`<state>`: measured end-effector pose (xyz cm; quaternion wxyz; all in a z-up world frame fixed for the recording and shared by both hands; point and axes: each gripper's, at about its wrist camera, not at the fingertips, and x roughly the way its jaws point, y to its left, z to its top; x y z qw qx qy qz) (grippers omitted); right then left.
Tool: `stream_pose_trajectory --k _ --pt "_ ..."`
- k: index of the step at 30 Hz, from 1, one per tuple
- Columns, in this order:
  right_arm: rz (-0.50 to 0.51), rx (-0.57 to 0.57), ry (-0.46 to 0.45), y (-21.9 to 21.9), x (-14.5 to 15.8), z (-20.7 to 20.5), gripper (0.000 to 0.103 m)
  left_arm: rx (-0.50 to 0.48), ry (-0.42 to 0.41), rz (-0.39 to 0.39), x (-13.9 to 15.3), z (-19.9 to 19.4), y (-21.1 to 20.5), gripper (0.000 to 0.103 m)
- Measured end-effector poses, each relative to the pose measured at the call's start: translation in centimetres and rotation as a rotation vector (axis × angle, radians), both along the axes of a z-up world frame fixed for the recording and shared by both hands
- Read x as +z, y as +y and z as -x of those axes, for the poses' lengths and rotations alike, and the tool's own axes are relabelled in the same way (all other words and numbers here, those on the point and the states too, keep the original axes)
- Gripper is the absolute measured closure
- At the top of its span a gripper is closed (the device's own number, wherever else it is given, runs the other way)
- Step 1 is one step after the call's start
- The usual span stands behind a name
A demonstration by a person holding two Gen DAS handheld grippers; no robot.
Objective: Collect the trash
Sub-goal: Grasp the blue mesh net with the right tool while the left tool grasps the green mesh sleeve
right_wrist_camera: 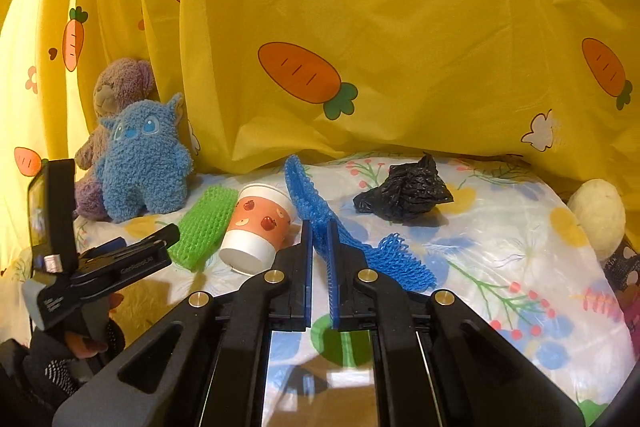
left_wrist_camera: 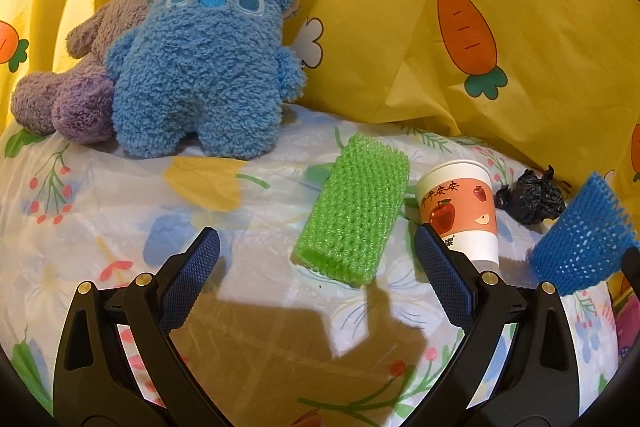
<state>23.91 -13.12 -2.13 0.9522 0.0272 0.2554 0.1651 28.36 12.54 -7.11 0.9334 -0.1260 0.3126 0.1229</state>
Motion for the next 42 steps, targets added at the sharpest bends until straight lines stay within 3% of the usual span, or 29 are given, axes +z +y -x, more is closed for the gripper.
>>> stream_pose_trajectory --k 6,13,22,27,34,42 --pt "-0.015 -0.009 -0.003 -2.3 -0.3 2.1 0.096 0.007 0.063 0.037 -0.9 -1.7 0.0 0.012" --pt "-0.014 -0.031 0.018 -4.3 -0.8 3.1 0.096 -0.014 0.154 0.082 -2.4 -3.6 0.0 0.051" --pt "-0.012 -0.046 0.025 -6.0 -1.1 4.5 0.096 -0.020 0.124 0.067 -1.9 -3.0 -0.2 0.090" --pt "-0.011 -0.059 0.017 -6.7 -0.8 5.5 0.096 -0.033 0.089 0.040 -1.1 -1.0 -0.7 0.093" --pt "-0.008 -0.084 0.010 -7.4 0.0 7.5 0.096 -0.032 -0.006 0.078 1.6 3.3 -1.0 0.093" --pt "-0.009 -0.130 -0.004 -8.5 1.4 10.0 0.096 -0.107 -0.114 0.036 5.3 7.8 -4.7 0.093"
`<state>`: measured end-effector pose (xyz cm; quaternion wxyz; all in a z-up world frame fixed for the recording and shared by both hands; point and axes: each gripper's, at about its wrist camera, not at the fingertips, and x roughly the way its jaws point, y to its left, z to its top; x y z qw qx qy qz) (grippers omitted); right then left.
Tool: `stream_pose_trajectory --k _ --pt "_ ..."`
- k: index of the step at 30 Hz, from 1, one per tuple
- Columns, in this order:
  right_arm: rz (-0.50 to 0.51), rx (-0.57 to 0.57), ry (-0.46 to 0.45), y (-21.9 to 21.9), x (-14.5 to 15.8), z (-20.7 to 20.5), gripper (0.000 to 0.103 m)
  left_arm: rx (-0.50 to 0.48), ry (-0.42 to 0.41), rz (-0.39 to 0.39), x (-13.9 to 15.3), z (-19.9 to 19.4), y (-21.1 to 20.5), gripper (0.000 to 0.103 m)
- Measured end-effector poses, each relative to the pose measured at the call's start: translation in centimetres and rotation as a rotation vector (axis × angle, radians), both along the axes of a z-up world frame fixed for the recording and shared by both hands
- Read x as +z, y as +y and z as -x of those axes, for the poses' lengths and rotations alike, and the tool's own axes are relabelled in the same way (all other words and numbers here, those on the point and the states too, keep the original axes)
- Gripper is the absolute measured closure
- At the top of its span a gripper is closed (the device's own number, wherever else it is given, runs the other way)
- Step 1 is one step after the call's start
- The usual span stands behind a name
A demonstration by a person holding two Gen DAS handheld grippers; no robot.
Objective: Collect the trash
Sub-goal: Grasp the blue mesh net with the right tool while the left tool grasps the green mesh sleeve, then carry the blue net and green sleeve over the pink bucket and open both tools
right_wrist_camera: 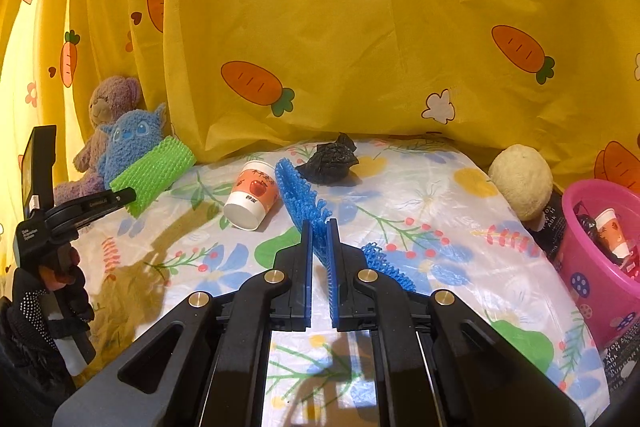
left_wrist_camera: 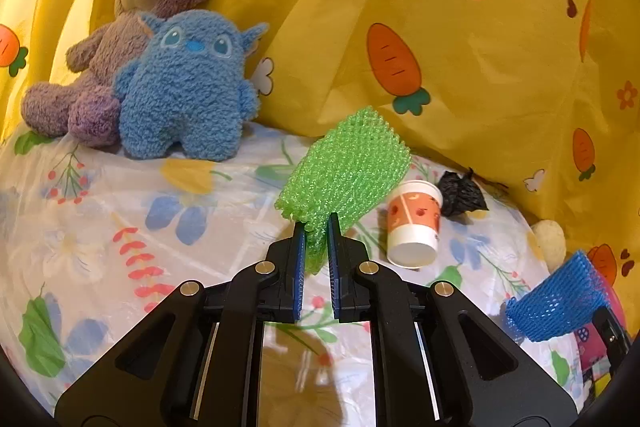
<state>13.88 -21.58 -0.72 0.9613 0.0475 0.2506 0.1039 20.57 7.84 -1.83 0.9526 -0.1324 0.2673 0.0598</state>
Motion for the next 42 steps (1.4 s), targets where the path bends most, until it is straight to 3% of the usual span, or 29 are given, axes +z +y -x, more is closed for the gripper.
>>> stream_pose_trajectory --k 9,33,42 --pt "0.002 -0.064 -0.041 -2.2 2.3 3.3 0.096 -0.112 -0.066 -0.087 1.9 3.4 -5.6 0.093" --pt "-0.024 -0.203 -0.105 -8.3 5.2 7.1 0.096 -0.339 -0.110 -0.118 2.8 5.3 -14.7 0.093" --pt "-0.029 -0.352 -0.178 -13.9 7.9 8.5 0.096 -0.501 -0.148 -0.112 5.0 5.7 -21.4 0.093"
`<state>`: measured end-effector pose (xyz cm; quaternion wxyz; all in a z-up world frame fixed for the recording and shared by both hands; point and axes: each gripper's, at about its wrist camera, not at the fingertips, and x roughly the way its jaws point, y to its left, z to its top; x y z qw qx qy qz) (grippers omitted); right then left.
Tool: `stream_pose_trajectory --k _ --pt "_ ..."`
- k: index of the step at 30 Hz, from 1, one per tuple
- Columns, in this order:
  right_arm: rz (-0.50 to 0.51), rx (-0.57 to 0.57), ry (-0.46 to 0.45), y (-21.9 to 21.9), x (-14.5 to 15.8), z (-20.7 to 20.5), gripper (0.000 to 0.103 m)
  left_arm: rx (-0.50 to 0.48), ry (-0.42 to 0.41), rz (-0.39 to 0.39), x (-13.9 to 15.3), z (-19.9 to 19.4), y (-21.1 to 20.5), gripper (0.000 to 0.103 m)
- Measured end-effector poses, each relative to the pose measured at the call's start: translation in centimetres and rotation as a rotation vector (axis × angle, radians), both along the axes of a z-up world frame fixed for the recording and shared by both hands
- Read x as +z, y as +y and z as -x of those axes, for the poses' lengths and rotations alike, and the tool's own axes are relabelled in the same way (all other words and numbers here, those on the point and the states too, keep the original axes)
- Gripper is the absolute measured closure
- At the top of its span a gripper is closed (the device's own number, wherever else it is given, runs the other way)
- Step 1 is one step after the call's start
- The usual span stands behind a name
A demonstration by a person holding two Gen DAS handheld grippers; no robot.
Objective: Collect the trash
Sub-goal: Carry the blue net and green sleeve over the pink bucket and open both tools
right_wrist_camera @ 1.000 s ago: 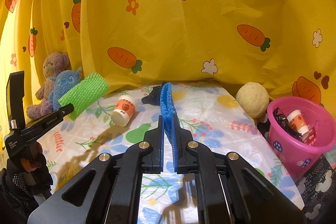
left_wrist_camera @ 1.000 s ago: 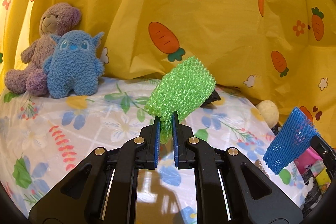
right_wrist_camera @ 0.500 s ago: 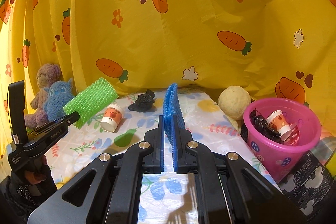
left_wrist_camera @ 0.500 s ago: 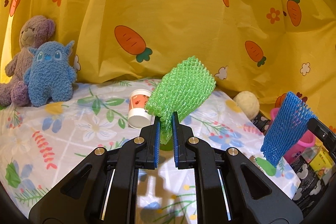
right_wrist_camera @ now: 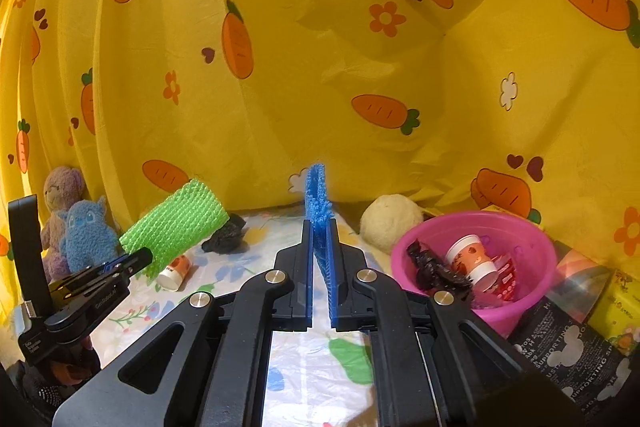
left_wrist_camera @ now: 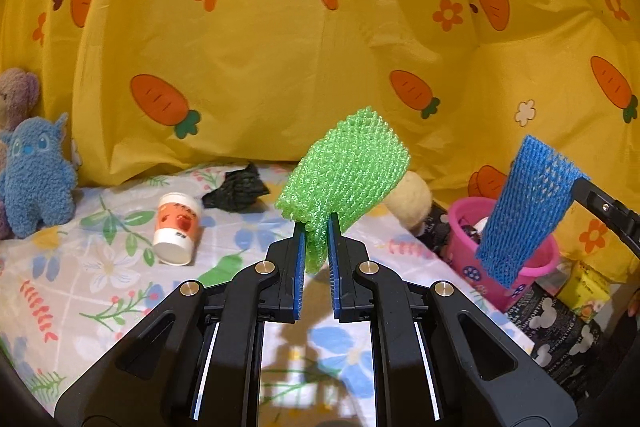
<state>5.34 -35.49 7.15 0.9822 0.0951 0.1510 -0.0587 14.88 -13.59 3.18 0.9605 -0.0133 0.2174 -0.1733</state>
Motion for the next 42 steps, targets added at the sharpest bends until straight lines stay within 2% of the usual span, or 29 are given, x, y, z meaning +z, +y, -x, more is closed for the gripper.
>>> stream_pose_trajectory --k 8,17,22,29,37,42 --pt "0.024 -0.164 -0.038 -5.9 1.2 -0.1 0.096 -0.168 -0.013 -0.018 0.5 -0.7 -9.3 0.093" --pt "-0.022 -0.241 0.016 -11.6 -1.2 -1.9 0.096 -0.322 0.034 -0.035 -2.2 -2.5 -17.5 0.093" --pt "-0.067 -0.250 0.052 -13.5 -2.8 -2.7 0.096 -0.386 0.095 -0.009 -3.6 -3.8 -20.2 0.093" --pt "-0.065 -0.266 0.098 -14.2 -4.4 -3.3 0.096 -0.442 0.121 -0.048 -5.6 -4.3 -23.3 0.093" --pt "-0.047 -0.251 0.125 -14.0 -5.2 -4.4 0.096 -0.473 0.130 -0.061 -6.7 -4.7 -24.5 0.092" --pt "-0.055 -0.247 0.136 -14.1 -5.6 -4.9 0.096 -0.542 0.170 -0.028 -7.4 -5.2 -24.9 0.090"
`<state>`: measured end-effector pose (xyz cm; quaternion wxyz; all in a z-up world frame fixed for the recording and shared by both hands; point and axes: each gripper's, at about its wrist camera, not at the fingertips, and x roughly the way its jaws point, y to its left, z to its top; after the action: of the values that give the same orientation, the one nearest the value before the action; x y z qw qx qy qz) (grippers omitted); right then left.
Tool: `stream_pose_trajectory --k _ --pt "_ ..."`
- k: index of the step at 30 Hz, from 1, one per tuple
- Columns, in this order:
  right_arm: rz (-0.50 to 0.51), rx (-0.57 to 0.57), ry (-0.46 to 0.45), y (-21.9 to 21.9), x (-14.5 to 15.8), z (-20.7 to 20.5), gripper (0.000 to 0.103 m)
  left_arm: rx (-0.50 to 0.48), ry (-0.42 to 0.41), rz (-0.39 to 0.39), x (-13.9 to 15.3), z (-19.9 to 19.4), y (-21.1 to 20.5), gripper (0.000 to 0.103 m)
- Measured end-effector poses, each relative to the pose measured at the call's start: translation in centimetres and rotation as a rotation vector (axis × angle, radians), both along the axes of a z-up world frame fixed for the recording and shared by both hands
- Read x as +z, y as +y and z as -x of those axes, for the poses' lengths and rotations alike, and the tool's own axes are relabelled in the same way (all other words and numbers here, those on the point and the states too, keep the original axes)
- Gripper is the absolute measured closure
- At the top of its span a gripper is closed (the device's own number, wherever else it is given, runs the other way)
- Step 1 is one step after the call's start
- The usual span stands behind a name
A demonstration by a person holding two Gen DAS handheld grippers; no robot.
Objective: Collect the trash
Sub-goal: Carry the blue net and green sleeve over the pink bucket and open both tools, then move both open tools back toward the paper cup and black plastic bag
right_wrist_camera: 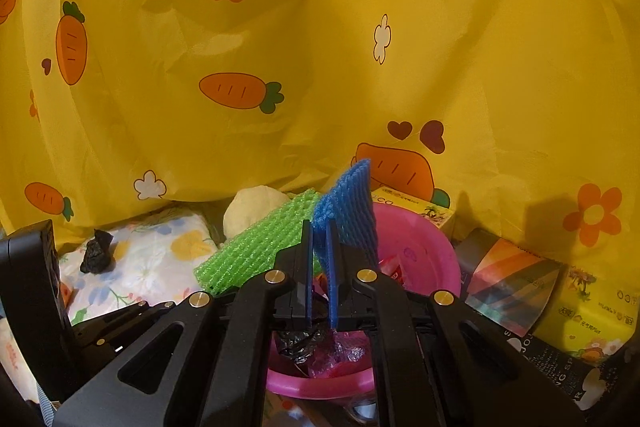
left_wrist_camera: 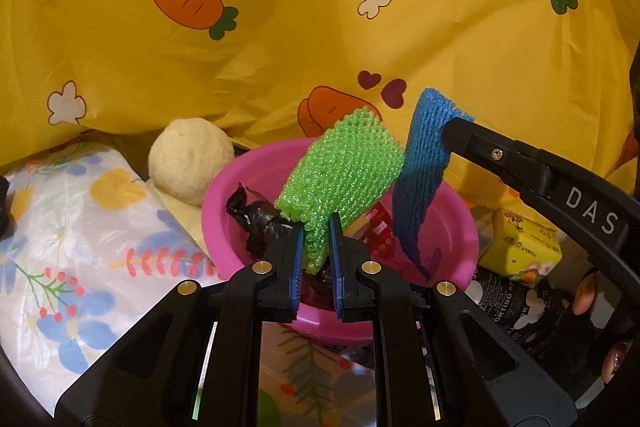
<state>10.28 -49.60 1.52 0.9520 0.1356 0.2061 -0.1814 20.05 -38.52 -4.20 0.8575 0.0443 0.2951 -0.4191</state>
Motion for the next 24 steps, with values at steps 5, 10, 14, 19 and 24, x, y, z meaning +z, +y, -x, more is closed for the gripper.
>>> stream_pose_trajectory --k 5,10,14,19,24 --pt "-0.024 0.014 -0.003 -0.2 -0.3 -0.2 0.091 0.003 0.034 0.022 -0.5 -0.7 0.9 0.048" --pt "-0.041 0.015 -0.031 -0.2 -0.3 0.2 0.063 0.041 0.050 0.059 -0.4 -1.4 3.2 0.023" --pt "-0.045 0.011 -0.044 0.0 -0.1 0.7 0.055 0.131 0.062 0.062 -0.1 -2.3 5.5 0.015" --pt "0.000 0.003 -0.062 1.4 0.4 1.6 0.039 0.287 -0.001 0.043 1.1 -2.4 9.6 0.012" --pt "0.043 0.006 -0.086 3.8 1.0 2.5 0.024 0.453 -0.056 0.019 2.4 -1.9 14.6 0.010"
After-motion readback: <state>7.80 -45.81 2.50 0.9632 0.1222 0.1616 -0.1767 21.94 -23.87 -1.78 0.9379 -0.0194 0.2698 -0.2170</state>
